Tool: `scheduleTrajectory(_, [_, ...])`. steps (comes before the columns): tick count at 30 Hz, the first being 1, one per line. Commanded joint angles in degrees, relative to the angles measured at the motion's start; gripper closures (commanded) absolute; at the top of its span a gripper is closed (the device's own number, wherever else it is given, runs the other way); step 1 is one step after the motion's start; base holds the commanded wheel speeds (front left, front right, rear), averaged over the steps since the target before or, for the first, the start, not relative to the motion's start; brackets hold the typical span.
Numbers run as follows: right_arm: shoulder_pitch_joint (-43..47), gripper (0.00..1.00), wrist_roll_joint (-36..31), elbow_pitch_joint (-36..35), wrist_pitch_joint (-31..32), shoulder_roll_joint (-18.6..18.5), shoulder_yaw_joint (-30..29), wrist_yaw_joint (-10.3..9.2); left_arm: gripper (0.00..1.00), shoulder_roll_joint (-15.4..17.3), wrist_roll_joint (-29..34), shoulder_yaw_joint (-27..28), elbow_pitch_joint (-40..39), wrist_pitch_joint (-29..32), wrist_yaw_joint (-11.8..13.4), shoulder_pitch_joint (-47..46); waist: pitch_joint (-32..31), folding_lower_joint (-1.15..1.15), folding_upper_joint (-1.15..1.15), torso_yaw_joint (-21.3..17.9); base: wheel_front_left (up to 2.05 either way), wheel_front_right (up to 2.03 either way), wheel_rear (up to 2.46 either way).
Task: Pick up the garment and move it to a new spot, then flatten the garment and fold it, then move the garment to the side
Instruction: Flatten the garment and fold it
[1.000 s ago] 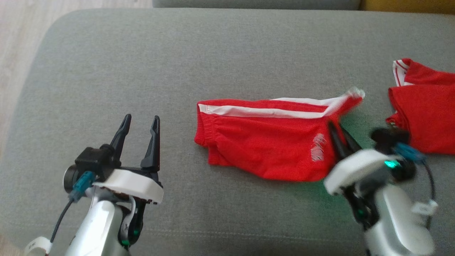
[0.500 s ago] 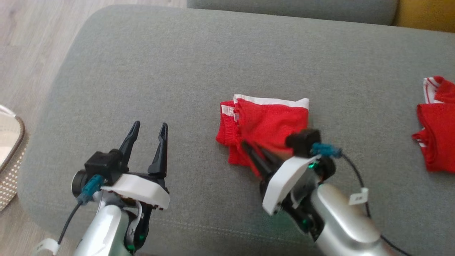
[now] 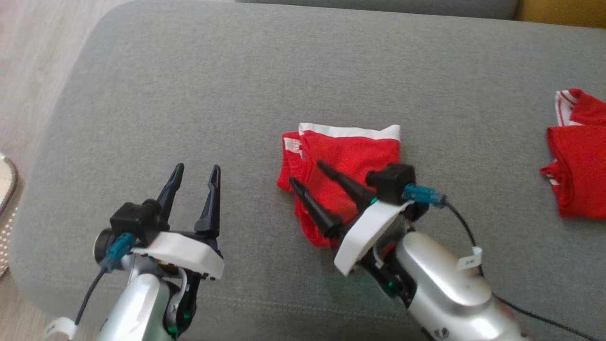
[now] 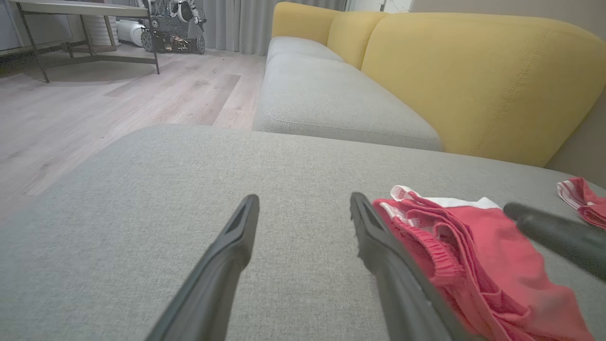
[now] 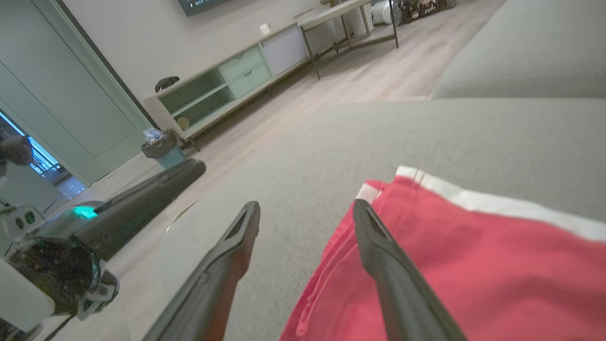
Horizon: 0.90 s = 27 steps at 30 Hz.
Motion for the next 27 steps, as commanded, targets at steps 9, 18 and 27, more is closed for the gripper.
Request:
scheduleTrajectory(9, [1.93,0.0,-12.56,-6.8,-4.44,0.87,-17.96,-0.04,0.0,2.42,0.15,2.9,-2.18,-0.6,1.19,-1.39,-1.5,0.0,0.0,-3.5,0.0,0.0,0.0])
scheduleTrajectory(18, [12.57,0.0,-22.53,-15.8,-0.43,0.87,-34.49,-0.04,0.0,4.59,0.8,3.32,-4.32,0.04,2.38,0.18,-2.66,0.0,0.0,-5.25,0.0,0.0,0.0])
scheduleTrajectory(27, [19.09,0.0,-24.0,-23.71,3.76,0.87,-37.97,-0.04,0.0,6.76,1.23,3.73,-8.36,1.41,4.0,3.93,-5.19,0.0,0.0,-6.31,0.0,0.0,0.0])
